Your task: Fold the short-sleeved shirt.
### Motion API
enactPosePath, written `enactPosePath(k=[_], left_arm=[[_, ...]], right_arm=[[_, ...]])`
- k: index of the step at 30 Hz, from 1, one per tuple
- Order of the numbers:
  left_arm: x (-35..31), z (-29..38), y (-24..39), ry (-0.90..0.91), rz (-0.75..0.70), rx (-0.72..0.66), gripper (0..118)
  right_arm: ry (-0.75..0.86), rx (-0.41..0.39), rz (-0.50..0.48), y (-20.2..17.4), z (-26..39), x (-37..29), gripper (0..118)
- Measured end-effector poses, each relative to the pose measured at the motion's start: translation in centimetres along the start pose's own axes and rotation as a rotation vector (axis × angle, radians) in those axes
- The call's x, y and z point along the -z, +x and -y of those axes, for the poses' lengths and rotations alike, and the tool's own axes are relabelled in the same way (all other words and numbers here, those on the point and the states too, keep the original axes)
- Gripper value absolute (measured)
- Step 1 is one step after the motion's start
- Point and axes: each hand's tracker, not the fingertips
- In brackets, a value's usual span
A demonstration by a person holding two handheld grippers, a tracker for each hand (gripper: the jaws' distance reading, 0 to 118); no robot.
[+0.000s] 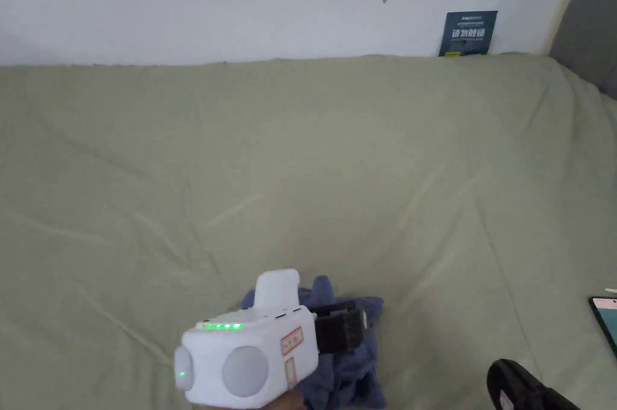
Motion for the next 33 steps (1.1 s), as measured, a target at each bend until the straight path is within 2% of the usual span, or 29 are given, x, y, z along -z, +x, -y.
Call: enactPosePath(k=[3, 6, 7, 8, 9, 10, 13, 15, 17, 18, 21, 23, 25, 27, 29, 30, 31, 32, 33], left_arm=[[-4.1, -0.7, -1.0, 0.101, 0.092, 0.038, 112], [-5.9, -0.5, -2.1, 0.179, -0.011, -0.004, 111], [-5.4, -0.2, -3.1, 0.176, -0.068, -0.044, 105], [-5.0, 0.2, -4.0, 0.142, -0.132, -0.094, 87], [-3.5, 0.3, -4.8, 0.061, -0.187, -0.165, 52], [-2.1, 0.7, -5.5, 0.045, -0.173, -0.233, 10], [0.7, 2.5, -5.1, -0.060, -0.009, -0.322, 9], [2.4, 3.7, -3.6, -0.088, 0.133, -0.254, 9], [3.9, 4.3, -1.3, -0.090, 0.144, -0.145, 10], [4.7, 4.3, -0.4, -0.124, 0.141, -0.142, 10], [7.7, 4.9, -0.5, -0.192, 0.015, -0.136, 10], [6.9, 4.8, -1.4, -0.171, 0.067, -0.148, 10], [4.4, 4.0, -1.7, -0.100, 0.146, -0.137, 10], [1.6, 1.2, -0.6, -0.067, 0.149, -0.085, 10], [0.2, -0.5, -2.2, -0.067, 0.118, -0.065, 10], [-1.2, 1.3, -5.0, -0.046, 0.100, -0.058, 10], [-2.1, 1.4, -7.0, -0.011, 0.070, -0.058, 22], [-2.6, 0.9, -8.6, -0.005, 0.052, -0.079, 52], [-2.7, 0.5, -9.8, -0.017, 0.033, -0.103, 86]], right_arm=[[-0.015, 0.005, 0.005, 0.6, 0.5, 0.2, 5], [-0.031, 0.034, 0.011, 1.1, 1.0, 0.4, 5], [-0.036, 0.043, 0.014, 1.2, 1.1, 0.5, 5], [-0.041, 0.051, 0.016, 1.3, 1.2, 0.6, 5], [-0.047, 0.057, 0.017, 1.3, 1.3, 0.7, 5], [-0.051, 0.064, 0.015, 1.3, 1.3, 0.7, 5], [-0.060, 0.072, 0.010, 1.4, 1.3, 0.7, 5], [-0.074, 0.062, 0.009, 1.5, 1.2, 0.9, 5], [-0.108, 0.059, -0.003, 1.8, 1.1, 1.5, 5], [-0.126, 0.061, -0.010, 2.0, 1.1, 1.8, 5], [-0.283, 0.115, -0.111, 2.9, 1.4, 4.3, 5], [-0.425, 0.079, -0.133, 3.0, 1.9, 7.3, 5], [-0.469, 0.025, -0.188, 2.7, 2.4, 10.3, 5], [-0.467, 0.084, -0.262, 2.8, 3.2, 14.1, 5], [-0.521, 0.259, -0.343, 3.8, 5.0, 19.2, 5], [-0.537, 0.329, -0.385, 4.3, 6.1, 20.9, 5], [-0.560, 0.382, -0.441, 4.7, 7.1, 22.4, 5], [-0.609, 0.429, -0.493, 5.1, 8.2, 23.7, 5], [-0.659, 0.402, -0.436, 5.0, 8.9, 24.2, 5]])
